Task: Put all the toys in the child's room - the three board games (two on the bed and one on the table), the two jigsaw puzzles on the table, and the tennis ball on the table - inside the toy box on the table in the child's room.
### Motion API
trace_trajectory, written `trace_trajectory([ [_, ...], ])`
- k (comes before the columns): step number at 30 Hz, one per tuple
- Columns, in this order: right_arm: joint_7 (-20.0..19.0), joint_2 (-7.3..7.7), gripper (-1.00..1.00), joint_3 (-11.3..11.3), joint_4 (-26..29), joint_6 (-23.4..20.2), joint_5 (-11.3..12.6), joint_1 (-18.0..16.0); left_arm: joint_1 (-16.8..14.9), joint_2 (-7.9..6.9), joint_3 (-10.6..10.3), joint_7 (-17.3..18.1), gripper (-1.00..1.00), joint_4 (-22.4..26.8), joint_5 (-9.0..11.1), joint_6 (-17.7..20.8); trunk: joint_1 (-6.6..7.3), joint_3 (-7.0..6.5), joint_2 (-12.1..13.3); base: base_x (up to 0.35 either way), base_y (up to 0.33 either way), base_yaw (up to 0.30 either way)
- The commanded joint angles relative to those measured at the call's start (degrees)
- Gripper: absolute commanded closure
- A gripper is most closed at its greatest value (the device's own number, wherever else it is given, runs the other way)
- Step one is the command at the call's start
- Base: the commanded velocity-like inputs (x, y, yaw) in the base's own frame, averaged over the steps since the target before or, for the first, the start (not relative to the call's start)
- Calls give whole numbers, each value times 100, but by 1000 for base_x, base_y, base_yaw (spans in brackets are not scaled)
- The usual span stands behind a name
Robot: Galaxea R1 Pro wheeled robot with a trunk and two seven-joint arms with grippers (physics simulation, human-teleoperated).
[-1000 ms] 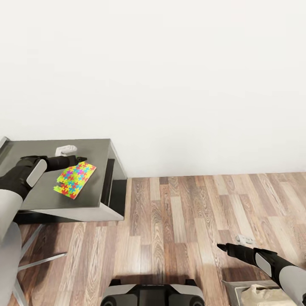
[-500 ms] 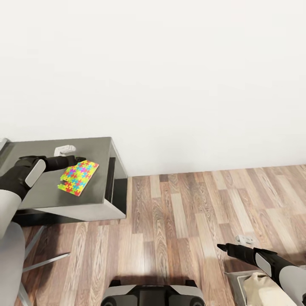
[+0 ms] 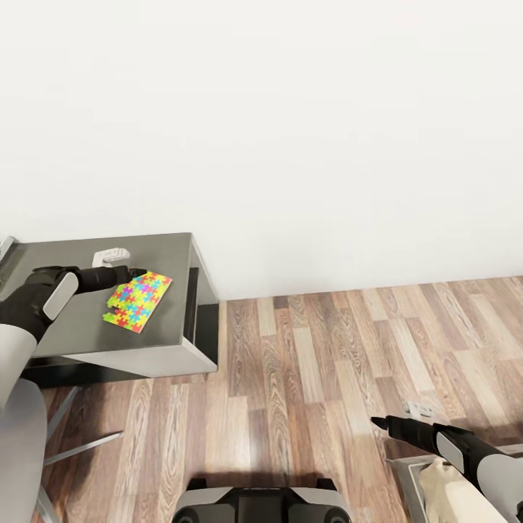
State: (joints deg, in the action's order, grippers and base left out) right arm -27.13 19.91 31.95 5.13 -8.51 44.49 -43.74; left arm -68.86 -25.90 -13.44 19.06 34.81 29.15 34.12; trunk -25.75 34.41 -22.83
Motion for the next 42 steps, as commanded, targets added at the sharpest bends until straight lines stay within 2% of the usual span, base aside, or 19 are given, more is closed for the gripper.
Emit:
trace_trajectory([
  [1,-12,4,-100,31,6,-37,60,-3,-5,-7,-24,2,-100,3,21,16,-3,8,-9,-3,140,-1],
  [19,-12,4,-100,31,6,-50,60,-3,-5,0,-37,-20,-100,2,21,17,-3,18,-9,0,41,0],
  [42,-12,4,-100,31,6,-54,60,-3,-5,-2,-36,-25,-100,1,21,16,-3,212,-9,0,0,0],
])
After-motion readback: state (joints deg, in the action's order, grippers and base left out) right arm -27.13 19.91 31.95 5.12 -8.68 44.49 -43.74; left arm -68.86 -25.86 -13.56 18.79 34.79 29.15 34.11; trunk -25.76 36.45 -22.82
